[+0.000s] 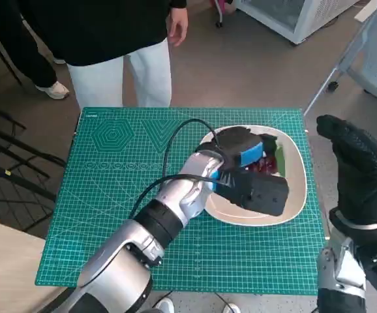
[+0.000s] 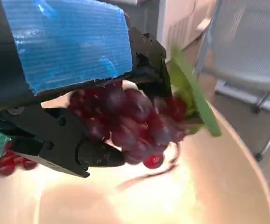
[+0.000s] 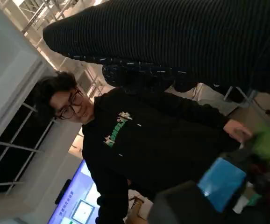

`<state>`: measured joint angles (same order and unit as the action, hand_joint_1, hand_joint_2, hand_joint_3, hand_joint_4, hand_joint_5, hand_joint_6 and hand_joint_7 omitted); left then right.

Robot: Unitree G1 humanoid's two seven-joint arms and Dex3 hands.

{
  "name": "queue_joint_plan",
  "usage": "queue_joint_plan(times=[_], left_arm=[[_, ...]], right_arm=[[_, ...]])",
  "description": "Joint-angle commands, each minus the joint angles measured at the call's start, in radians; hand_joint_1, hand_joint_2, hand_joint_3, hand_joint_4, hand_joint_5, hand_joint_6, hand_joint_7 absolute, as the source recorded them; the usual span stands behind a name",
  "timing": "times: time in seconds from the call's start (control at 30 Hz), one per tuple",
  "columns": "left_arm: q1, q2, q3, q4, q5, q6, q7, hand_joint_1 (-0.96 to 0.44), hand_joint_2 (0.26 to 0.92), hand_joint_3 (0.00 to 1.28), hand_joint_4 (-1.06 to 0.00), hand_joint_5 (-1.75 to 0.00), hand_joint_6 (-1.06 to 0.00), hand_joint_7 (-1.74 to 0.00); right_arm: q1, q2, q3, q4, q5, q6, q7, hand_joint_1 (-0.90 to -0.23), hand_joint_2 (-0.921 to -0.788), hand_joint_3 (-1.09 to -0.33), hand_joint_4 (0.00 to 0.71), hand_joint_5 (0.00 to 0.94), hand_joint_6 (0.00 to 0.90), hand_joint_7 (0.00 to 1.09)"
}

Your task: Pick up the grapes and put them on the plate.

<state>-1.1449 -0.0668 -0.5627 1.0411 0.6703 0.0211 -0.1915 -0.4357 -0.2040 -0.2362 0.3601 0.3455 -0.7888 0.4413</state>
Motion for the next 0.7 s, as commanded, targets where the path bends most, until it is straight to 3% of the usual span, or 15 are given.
queue_joint_plan(times=[0.03, 0.23, 0.43, 0.7], left_arm=[[-0.033, 0.008, -0.015, 0.006, 0.002, -0.022, -0.042, -0.63, 0.888, 0.04, -0.03, -0.04, -0.13, -0.01], [-0.026, 0.024, -0.013, 0.001, -0.006, -0.055, -0.044, -0.76, 0.915, 0.03, 0.0, 0.0, -0.08, 0.0], [-0.01, 0.054, 0.019, 0.014, -0.046, -0.165, -0.027, -0.78, 0.92, 0.06, 0.0, 0.0, -0.08, 0.0], [0.011, 0.101, 0.186, 0.067, -0.248, -0.327, -0.121, -0.75, 0.921, 0.12, 0.0, 0.0, -0.07, 0.0]], right_arm=[[0.013, 0.005, 0.004, 0.016, -0.015, 0.002, -0.01, -0.573, -0.921, -0.698, 0.199, 0.001, -0.001, 0.41], [0.011, 0.005, 0.008, 0.019, -0.011, 0.003, -0.006, -0.572, -0.921, -0.698, 0.199, 0.001, -0.001, 0.41], [0.01, 0.009, 0.016, 0.017, -0.005, 0.007, 0.001, -0.57, -0.921, -0.7, 0.199, 0.001, -0.001, 0.41], [0.012, 0.009, 0.023, 0.004, 0.003, 0.015, 0.004, -0.567, -0.921, -0.704, 0.198, 0.001, -0.001, 0.41]])
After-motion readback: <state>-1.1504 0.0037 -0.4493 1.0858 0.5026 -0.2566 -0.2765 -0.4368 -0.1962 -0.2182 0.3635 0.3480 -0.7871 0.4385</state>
